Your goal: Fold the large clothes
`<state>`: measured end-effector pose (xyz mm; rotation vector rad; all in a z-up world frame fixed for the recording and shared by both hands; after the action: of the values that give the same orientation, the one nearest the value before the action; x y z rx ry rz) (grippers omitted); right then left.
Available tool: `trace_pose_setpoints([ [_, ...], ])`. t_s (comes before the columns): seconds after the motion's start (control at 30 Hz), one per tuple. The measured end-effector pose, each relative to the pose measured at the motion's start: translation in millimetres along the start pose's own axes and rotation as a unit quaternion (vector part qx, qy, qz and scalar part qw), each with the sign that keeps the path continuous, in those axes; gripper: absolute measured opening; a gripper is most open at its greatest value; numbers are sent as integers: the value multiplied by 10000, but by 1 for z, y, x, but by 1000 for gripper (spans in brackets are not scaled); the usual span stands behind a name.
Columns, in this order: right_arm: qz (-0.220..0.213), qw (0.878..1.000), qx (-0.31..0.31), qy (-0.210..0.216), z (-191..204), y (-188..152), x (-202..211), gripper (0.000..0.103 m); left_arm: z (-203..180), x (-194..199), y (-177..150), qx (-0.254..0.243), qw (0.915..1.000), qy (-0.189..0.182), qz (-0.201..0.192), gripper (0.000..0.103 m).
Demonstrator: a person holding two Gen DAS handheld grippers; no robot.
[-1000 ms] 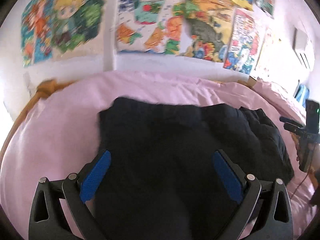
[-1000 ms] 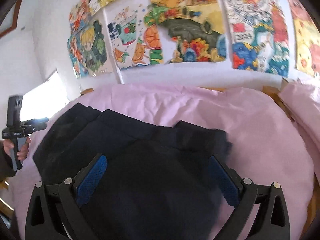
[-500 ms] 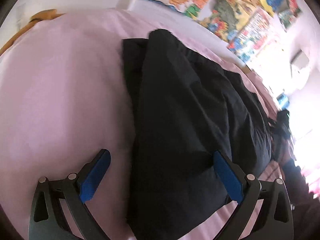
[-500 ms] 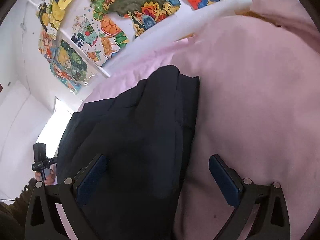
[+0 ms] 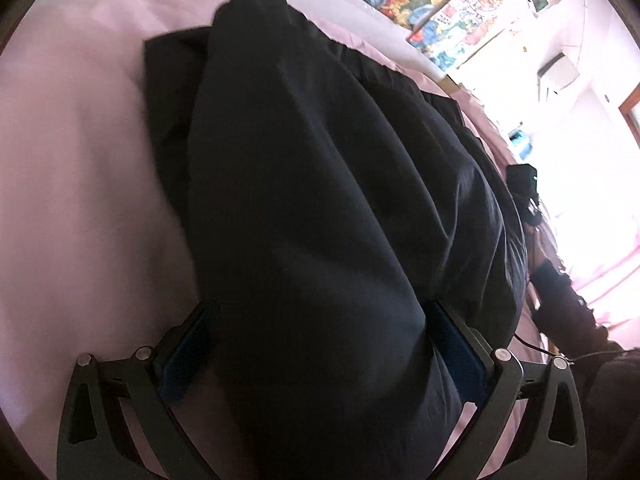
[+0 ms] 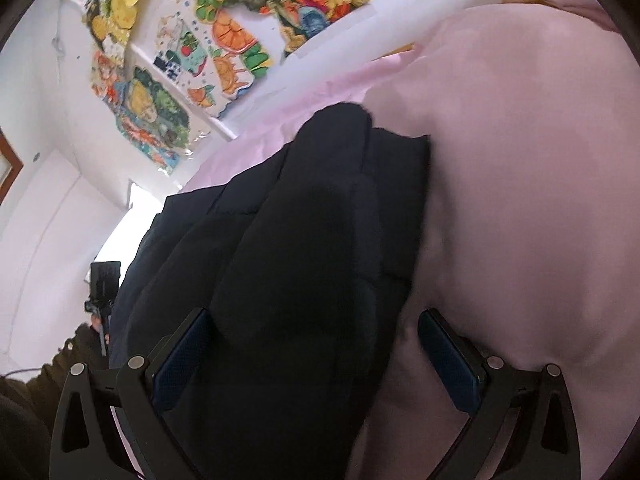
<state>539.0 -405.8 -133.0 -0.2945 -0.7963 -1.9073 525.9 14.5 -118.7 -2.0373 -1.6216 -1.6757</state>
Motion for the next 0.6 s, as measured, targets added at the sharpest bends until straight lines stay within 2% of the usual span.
trace_pose_setpoints([
  [0.2, 209, 9997, 74, 92, 2, -4, -14, 103, 2, -11, 4, -108, 9996, -250, 84, 102],
  [0.6, 253, 9993, -134, 228, -5, -7, -15, 103, 7, 0, -14, -115, 9992, -374, 28, 102],
])
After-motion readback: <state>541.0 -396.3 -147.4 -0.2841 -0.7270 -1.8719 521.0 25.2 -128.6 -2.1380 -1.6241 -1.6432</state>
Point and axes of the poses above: each gripper's, at about its wrist camera, not at the fingertips, and x roughly against the way its jaws point, z to its left, y to its top, the point moved 10 cm from there along -x, roughly the way its jaws point, and after that the axes turned 12 degrees about -x, right-handed, at the moved point
